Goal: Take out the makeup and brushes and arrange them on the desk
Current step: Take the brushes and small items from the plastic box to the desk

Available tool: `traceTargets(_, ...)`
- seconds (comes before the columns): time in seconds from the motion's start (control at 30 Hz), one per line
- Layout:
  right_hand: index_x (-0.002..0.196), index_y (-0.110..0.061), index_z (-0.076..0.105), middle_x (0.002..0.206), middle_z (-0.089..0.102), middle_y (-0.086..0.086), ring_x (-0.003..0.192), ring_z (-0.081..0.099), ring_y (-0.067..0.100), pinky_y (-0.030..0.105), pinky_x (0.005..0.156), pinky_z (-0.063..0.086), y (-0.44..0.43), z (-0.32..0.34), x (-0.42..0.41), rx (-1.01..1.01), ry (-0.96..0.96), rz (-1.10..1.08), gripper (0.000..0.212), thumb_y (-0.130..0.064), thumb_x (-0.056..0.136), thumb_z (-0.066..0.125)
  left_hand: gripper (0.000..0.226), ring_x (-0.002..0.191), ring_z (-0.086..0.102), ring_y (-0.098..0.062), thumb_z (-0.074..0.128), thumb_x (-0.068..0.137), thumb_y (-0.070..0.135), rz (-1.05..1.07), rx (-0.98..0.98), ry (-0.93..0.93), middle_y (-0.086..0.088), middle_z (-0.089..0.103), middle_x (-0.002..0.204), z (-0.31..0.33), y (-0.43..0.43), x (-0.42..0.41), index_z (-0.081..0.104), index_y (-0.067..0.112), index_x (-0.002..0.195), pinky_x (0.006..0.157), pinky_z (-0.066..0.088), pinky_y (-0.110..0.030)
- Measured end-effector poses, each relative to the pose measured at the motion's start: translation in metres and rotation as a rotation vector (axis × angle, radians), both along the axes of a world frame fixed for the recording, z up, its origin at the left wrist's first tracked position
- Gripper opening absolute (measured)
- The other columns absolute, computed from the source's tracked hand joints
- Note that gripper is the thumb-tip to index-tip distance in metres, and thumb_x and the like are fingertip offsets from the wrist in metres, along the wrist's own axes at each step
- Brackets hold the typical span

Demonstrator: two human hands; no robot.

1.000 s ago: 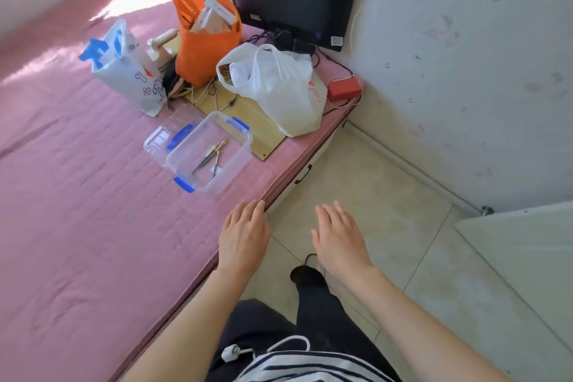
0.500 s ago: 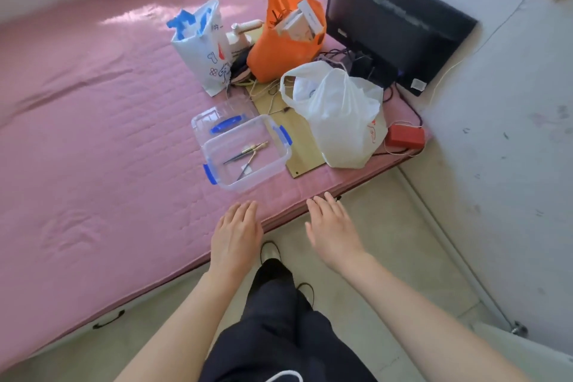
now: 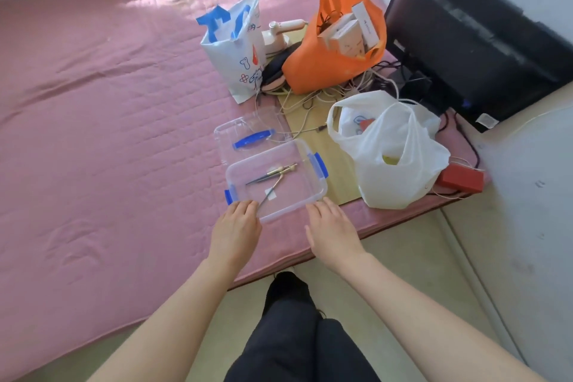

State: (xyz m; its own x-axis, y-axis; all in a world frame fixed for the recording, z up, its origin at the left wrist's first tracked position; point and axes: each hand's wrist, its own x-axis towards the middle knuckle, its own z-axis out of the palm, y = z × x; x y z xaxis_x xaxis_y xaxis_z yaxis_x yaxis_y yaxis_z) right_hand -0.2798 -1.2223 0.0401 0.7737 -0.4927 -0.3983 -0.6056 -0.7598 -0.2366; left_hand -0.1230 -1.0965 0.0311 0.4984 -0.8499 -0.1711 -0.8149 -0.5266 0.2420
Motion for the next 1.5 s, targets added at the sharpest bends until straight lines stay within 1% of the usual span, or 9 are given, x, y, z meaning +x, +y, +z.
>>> traceTargets(0.13,0.139,-0.006,0.036,0.138,0.045,0.011,0.134,0.034,0.028,0.036,0.112,0.029,-0.022,-0.029,0.034,0.137,-0.005,-0.072,0.044,-0.026,0.1,0.037,0.023,0.081,0.063,-0.031,0.068,0.074,-0.001,0.011,0.055,0.047,-0.007,0.068,0.092,-0.034,-0.026,0.031,0.066,0.006,0.096,0.054,0.05,-0.035)
traceTargets(0.3,0.138,-0.008,0.042,0.135,0.05,0.01,0.125,0.044,0.025,0.035,0.103,0.038,-0.044,-0.071,0.076,0.477,-0.043,-0.368,0.042,-0.021,0.098,0.041,0.014,0.074,0.063,-0.029,0.069,0.074,0.001,0.051,0.118,0.108,-0.006,0.067,0.083,-0.081,-0.058,0.051,0.066,0.006,0.087,0.049,0.043,-0.033)
traceTargets(0.53,0.134,-0.008,0.046,0.13,0.056,0.008,0.121,0.05,0.024,0.031,0.096,0.04,-0.071,-0.149,0.117,0.615,-0.015,-0.53,0.039,-0.021,0.097,0.044,0.025,0.108,0.054,-0.026,0.049,0.093,0.007,0.11,0.198,0.15,-0.006,0.062,0.116,-0.155,-0.097,0.073,0.059,0.007,0.115,0.075,0.046,-0.035)
traceTargets(0.77,0.126,-0.003,0.052,0.127,0.059,0.012,0.119,0.052,0.031,0.031,0.094,0.04,-0.088,-0.233,0.139,0.695,0.138,-0.652,0.036,-0.019,0.095,0.047,0.031,0.116,0.045,-0.024,0.043,0.093,0.006,0.198,0.321,0.18,-0.004,0.055,0.123,-0.236,-0.114,0.086,0.05,0.011,0.123,0.07,0.037,-0.033)
traceTargets(0.93,0.11,-0.004,0.064,0.114,0.066,0.017,0.11,0.059,0.033,0.031,0.085,0.045,-0.092,-0.279,0.156,0.727,0.199,-0.722,0.029,-0.022,0.092,0.052,0.046,0.126,0.039,-0.024,0.041,0.091,0.002,0.19,0.325,0.192,-0.005,0.048,0.136,-0.271,-0.122,0.088,0.039,0.011,0.137,0.086,0.041,-0.034)
traceTargets(1.03,0.097,-0.006,0.069,0.099,0.071,0.017,0.094,0.067,0.033,0.031,0.08,0.054,-0.089,-0.304,0.165,0.734,0.165,-0.843,0.029,-0.03,0.089,0.055,0.046,0.118,0.048,-0.031,0.051,0.083,-0.004,0.14,0.284,0.154,-0.011,0.056,0.125,-0.286,-0.122,0.088,0.049,0.004,0.129,0.084,0.045,-0.039)
traceTargets(1.13,0.097,-0.007,0.071,0.096,0.071,0.018,0.095,0.067,0.034,0.034,0.083,0.054,-0.087,-0.316,0.175,0.688,0.136,-0.921,0.03,-0.033,0.086,0.06,0.043,0.087,0.065,-0.036,0.07,0.061,-0.008,0.118,0.213,0.129,-0.015,0.067,0.094,-0.301,-0.118,0.087,0.065,0.0,0.103,0.06,0.054,-0.039)
traceTargets(1.4,0.105,-0.012,0.064,0.113,0.067,0.01,0.108,0.061,0.03,0.031,0.078,0.047,-0.085,-0.318,0.182,0.461,0.233,-0.874,0.029,-0.036,0.089,0.059,0.017,0.084,0.053,-0.035,0.06,0.077,-0.003,0.19,0.291,0.126,-0.013,0.06,0.09,-0.308,-0.122,0.086,0.061,0.007,0.09,0.065,0.039,-0.039)
traceTargets(1.5,0.106,-0.009,0.062,0.115,0.065,0.012,0.109,0.06,0.032,0.033,0.081,0.047,-0.085,-0.315,0.181,0.449,0.247,-0.861,0.029,-0.031,0.092,0.051,0.024,0.065,0.053,-0.033,0.074,0.059,-0.006,0.154,0.303,0.092,-0.012,0.057,0.07,-0.31,-0.124,0.088,0.058,0.008,0.071,0.051,0.033,-0.034)
